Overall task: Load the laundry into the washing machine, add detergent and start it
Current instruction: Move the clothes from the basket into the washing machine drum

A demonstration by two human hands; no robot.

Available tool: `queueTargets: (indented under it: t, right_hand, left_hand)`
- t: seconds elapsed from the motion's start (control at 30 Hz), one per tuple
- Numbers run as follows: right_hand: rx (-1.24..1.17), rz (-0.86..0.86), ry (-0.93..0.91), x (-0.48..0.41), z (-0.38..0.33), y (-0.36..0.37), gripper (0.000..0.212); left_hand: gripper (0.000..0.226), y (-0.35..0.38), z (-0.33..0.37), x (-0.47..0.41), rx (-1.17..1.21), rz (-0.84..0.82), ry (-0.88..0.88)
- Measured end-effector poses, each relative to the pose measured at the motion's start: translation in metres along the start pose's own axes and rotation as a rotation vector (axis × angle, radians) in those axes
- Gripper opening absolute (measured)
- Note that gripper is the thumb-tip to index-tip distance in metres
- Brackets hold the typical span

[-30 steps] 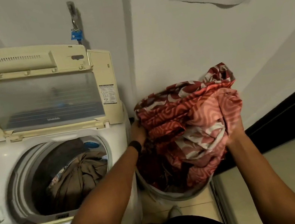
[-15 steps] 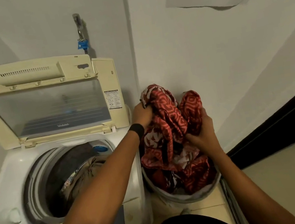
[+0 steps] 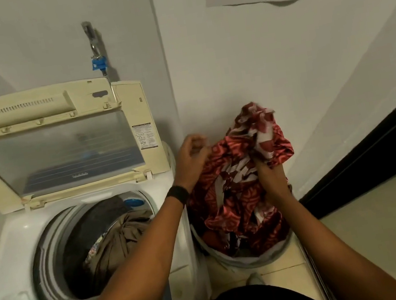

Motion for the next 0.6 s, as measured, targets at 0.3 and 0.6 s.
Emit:
queueTargets:
  t: [0.3, 0.6]
  right_hand:
    - [-0.315, -0.06, 0.433, -0.012, 0.034, -0.005, 0.065]
    - [0.555, -0.251, -0.213, -0.014, 0.048, -0.024, 0.072]
  left_hand:
    - [0.059, 0.029, -0.096, 0.056, -0.222, -0.483, -0.342]
    - [0.069, -0.002, -0.03, -0.008, 0.012, -0.228, -0.385]
Point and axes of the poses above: each hand's wrist, its own x-axis away from the middle knuckle, its own y-axis out of the palm, z = x × y, the point moved 8 cm from there along -x, towards the middle knuckle, and after that the axes turned 7 degrees about z, right-handed, at the moved point
